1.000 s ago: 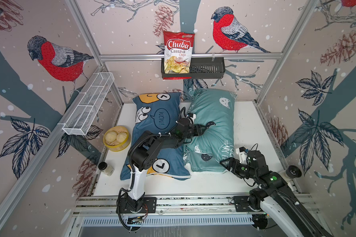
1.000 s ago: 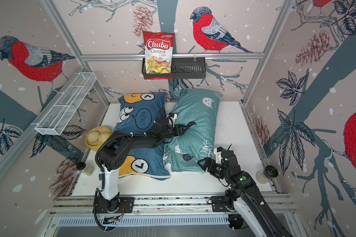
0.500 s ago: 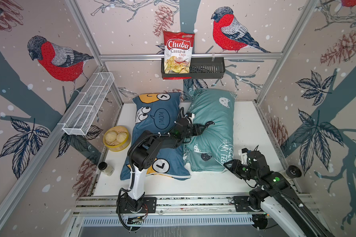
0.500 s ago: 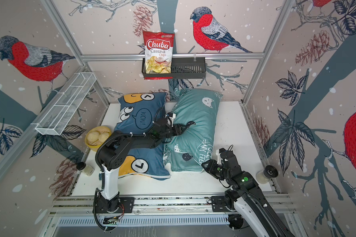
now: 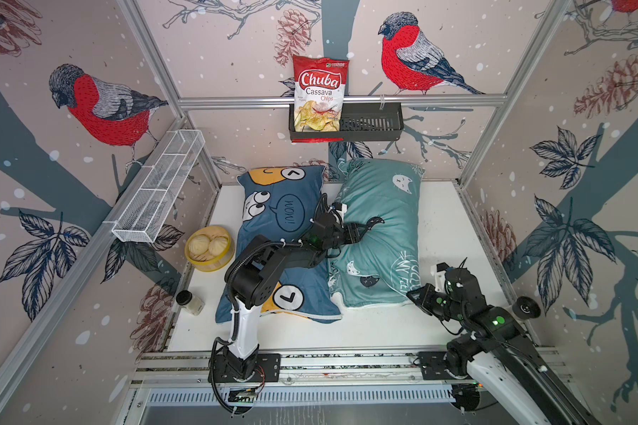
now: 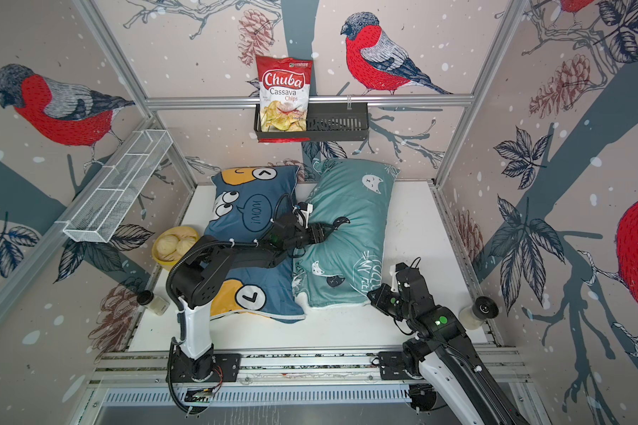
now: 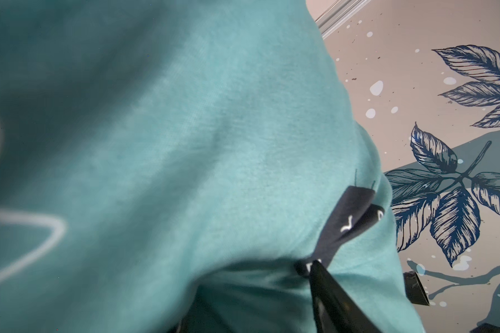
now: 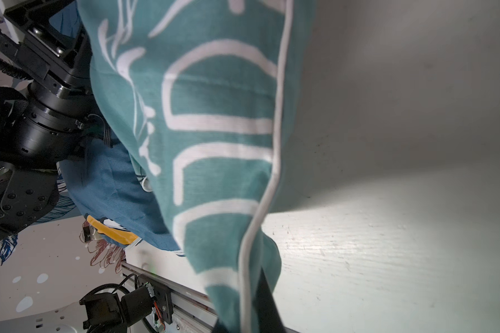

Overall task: Zip up pillowcases
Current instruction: Pick up the pillowcase from the center of the board.

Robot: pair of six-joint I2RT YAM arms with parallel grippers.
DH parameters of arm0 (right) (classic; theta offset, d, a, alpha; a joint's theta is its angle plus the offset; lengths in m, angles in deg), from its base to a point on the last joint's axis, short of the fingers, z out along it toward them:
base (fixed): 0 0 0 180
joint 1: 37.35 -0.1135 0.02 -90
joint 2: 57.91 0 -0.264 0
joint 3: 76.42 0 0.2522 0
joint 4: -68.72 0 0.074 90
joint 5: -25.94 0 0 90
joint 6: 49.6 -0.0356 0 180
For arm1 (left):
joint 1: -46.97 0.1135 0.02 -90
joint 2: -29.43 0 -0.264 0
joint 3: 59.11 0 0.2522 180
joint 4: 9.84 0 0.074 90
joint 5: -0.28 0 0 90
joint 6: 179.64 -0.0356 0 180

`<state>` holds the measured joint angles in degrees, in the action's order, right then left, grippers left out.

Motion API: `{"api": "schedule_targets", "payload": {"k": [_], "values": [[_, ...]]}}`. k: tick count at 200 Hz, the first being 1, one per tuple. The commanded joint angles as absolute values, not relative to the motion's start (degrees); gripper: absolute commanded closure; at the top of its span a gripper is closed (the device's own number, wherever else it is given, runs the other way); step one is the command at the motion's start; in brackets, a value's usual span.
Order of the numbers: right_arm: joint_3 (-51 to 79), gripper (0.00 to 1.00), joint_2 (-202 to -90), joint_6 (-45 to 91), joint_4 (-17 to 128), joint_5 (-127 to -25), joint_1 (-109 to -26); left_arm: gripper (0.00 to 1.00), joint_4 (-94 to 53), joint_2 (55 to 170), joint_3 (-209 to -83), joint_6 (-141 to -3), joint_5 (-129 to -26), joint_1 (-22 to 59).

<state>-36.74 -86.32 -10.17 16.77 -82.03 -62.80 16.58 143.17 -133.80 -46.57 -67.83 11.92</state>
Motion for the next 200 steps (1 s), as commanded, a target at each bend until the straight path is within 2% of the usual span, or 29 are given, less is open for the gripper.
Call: {"api": "schedule_targets", "payload": {"k": [1,9,60,101,108,121,146,177,200], "values": [[-35.7,0.95,-86.8,-8.2,15.5,-79.9,-62.6,0.33,15.0,140.7,-132.5,-47.4,-72.9,11.9],[-35.4,1.00,-87.1,-7.7,15.4,-79.9,-62.3,0.32,14.6,139.6,-132.3,-47.9,-72.9,11.6],[-32.9,1.00,-87.9,-4.5,14.2,-81.3,-59.3,0.24,9.7,132.8,-131.9,-51.6,-71.9,8.7],[-32.0,1.00,-88.4,-0.4,14.4,-90.5,-51.9,0.22,10.3,124.0,-126.6,-49.3,-65.8,5.9],[-32.1,1.00,-88.6,0.3,14.6,-92.3,-50.4,0.25,12.4,122.7,-124.6,-47.5,-63.9,5.7],[-32.9,1.00,-89.1,1.2,15.8,-95.6,-48.0,0.36,17.4,120.9,-120.8,-43.9,-60.5,5.0],[-35.0,1.00,-89.8,0.4,20.4,-101.9,-45.4,0.52,23.2,119.9,-116.8,-40.3,-55.9,1.7],[-35.7,1.00,-90.8,-0.7,23.2,-104.4,-44.6,0.57,31.8,121.7,-113.9,-35.6,-55.1,-2.9],[-36.8,1.00,-91.3,-2.3,25.5,-105.0,-44.6,0.59,30.7,123.2,-114.4,-36.9,-58.3,-6.1]]}}
